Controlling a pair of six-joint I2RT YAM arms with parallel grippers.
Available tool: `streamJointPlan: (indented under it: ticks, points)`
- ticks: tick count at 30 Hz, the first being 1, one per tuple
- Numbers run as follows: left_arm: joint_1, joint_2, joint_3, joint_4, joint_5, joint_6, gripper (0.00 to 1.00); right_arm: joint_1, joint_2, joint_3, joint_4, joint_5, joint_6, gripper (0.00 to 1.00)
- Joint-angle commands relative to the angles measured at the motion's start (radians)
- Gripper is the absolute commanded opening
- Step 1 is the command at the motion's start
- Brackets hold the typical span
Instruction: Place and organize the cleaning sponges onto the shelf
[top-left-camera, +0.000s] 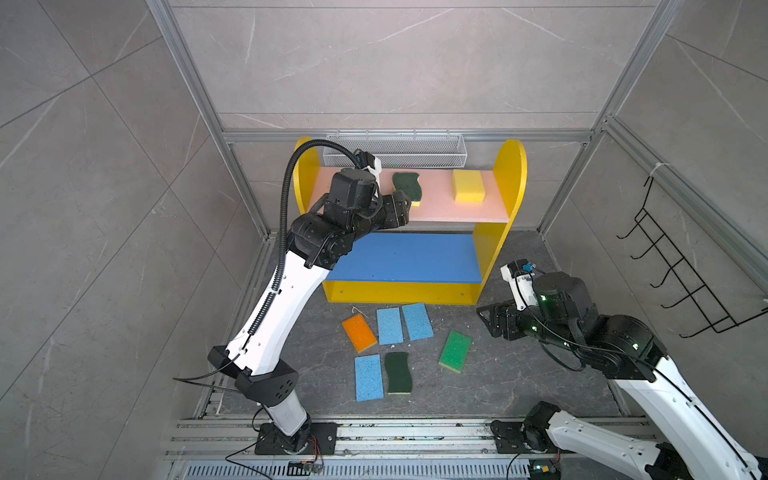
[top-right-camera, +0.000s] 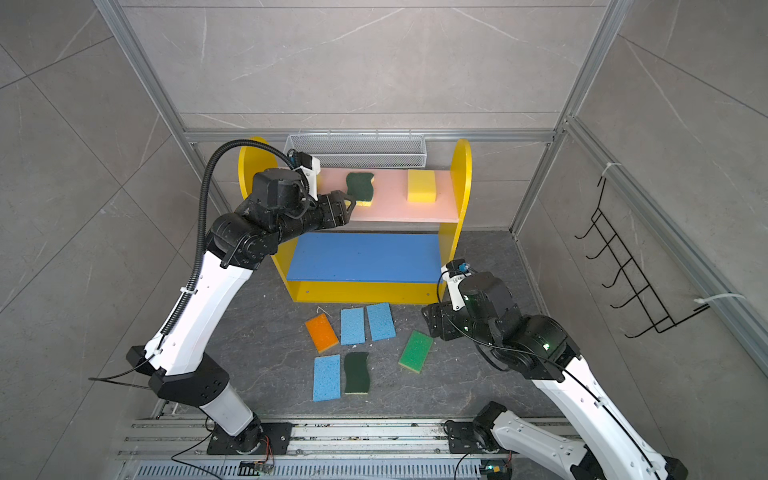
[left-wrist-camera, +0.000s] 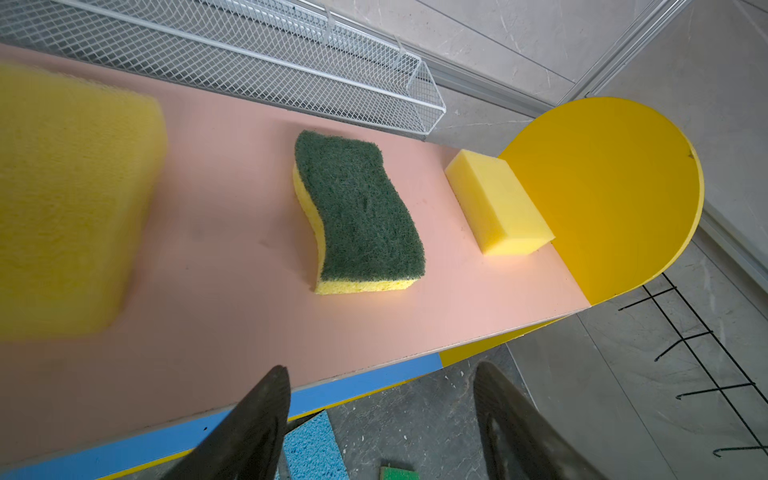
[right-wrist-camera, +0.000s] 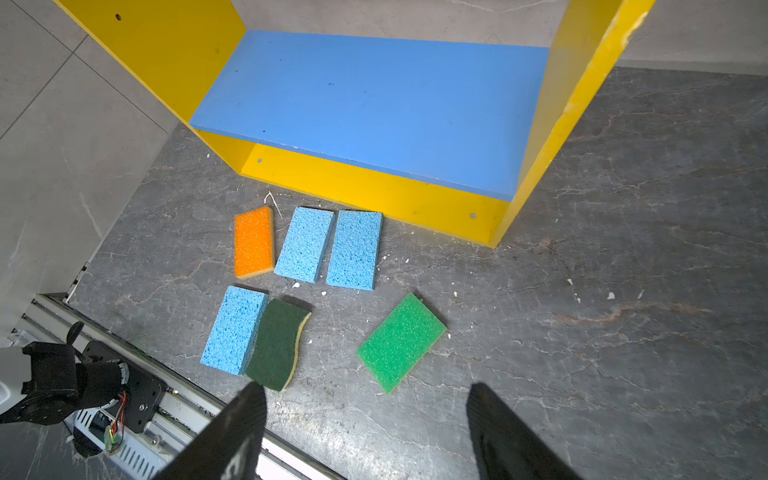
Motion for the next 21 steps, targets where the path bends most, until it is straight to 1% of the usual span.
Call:
streamJointPlan:
  ticks: [1,4,7,11,21]
  points:
    - [0.0,-0.009,-0.003,-0.023,-0.029,0.044,0.7,-0.003,0.002,0.028,-0.029,-0.013,0.022,0.77]
    - [0.0,0.019,0.035,-0.06,-0.032,0.062,0.68,-0.003,0.001,0.028,-0.032,-0.013,0.022,0.77]
    - [-0.002,0.073,0.11,-0.113,-0.012,0.08,0.67,-0.003,0.001,0.029,-0.034,-0.013,0.02,0.77]
    - [-0.005,0.136,0.19,-0.164,-0.02,0.092,0.67,-0.003,-0.001,0.028,-0.035,-0.008,0.017,0.77]
    - [-0.008,0.174,0.22,-0.185,-0.104,0.131,0.67,-0.004,-0.006,0.025,-0.046,0.015,0.007,0.77]
